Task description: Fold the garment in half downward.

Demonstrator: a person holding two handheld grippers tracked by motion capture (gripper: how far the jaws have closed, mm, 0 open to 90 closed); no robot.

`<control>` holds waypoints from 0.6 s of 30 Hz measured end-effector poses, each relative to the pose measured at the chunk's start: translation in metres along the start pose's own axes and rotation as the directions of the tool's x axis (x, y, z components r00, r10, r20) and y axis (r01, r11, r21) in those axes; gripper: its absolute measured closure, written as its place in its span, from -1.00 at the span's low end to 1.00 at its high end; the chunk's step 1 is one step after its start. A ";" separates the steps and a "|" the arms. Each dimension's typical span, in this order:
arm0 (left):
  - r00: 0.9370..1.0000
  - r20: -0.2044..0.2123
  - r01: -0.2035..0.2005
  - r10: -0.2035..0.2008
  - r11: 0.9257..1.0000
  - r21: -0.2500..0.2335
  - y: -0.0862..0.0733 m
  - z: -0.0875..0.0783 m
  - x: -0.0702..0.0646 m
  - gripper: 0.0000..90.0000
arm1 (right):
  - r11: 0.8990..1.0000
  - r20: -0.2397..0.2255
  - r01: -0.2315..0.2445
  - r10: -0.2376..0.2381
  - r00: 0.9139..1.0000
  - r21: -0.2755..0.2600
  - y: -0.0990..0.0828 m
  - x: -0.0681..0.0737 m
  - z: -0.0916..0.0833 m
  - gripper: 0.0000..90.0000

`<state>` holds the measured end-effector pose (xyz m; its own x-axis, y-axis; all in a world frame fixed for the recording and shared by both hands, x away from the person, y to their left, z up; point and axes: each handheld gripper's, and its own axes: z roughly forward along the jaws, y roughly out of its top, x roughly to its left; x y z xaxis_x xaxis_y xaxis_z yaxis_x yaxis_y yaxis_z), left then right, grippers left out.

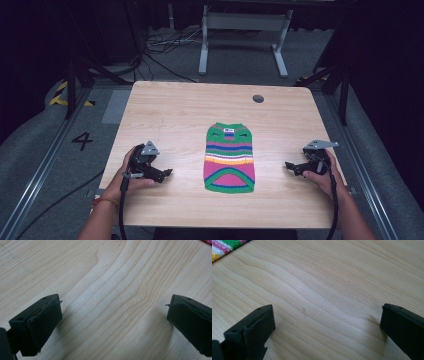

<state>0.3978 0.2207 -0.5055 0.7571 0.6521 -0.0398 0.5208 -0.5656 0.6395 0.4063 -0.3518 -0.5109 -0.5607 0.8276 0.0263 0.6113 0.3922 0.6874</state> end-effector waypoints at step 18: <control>1.000 -0.006 0.006 -0.006 1.000 -0.003 0.000 -0.002 0.001 -0.95 | 1.000 0.019 -0.018 0.018 1.000 0.001 -0.001 0.001 -0.001 -1.00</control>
<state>0.3981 0.2227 -0.5041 0.7516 0.6584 -0.0393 0.5244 -0.5603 0.6412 0.4045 -0.3520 -0.5107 -0.5390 0.8419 0.0245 0.6218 0.3781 0.6859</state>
